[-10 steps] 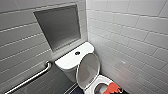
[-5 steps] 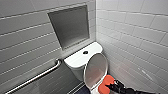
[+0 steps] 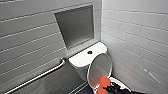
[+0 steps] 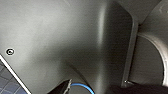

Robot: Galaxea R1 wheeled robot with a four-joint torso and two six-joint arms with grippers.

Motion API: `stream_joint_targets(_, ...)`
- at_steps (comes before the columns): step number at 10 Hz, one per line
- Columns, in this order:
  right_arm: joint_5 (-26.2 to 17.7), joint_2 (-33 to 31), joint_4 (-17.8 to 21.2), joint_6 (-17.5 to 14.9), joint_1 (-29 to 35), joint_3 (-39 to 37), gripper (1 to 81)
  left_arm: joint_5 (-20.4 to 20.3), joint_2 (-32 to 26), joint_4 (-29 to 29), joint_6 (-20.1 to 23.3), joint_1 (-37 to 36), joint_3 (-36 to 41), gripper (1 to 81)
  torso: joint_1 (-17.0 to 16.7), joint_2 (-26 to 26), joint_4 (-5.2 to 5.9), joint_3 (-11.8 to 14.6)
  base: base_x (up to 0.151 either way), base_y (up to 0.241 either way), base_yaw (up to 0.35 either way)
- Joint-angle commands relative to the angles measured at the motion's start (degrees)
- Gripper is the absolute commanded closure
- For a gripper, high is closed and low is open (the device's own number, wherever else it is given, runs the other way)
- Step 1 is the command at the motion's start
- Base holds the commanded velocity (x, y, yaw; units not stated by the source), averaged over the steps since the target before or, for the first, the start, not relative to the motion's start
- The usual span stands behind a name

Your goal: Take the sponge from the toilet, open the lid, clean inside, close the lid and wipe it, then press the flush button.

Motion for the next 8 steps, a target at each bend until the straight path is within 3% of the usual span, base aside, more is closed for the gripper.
stream_joint_targets(1,-6.7,9.6,-0.2,-0.1,5.0,-10.5,81.1,4.3,-0.3,0.3,0.4,0.1,-0.1,1.0,0.0,0.0,0.00,0.0,0.000,0.000,0.000)
stream_joint_targets(4,-6.5,11.0,-1.1,-0.1,2.9,-10.9,81.1,4.3,-0.4,0.3,0.4,0.2,-0.1,1.0,0.0,0.0,0.00,0.0,0.000,0.000,0.000)
stream_joint_targets(8,-1.8,4.8,-3.5,-0.1,-0.2,3.5,81.1,4.3,-0.2,0.4,0.5,0.1,-0.1,1.0,0.0,0.0,0.00,0.0,0.000,0.000,0.000)
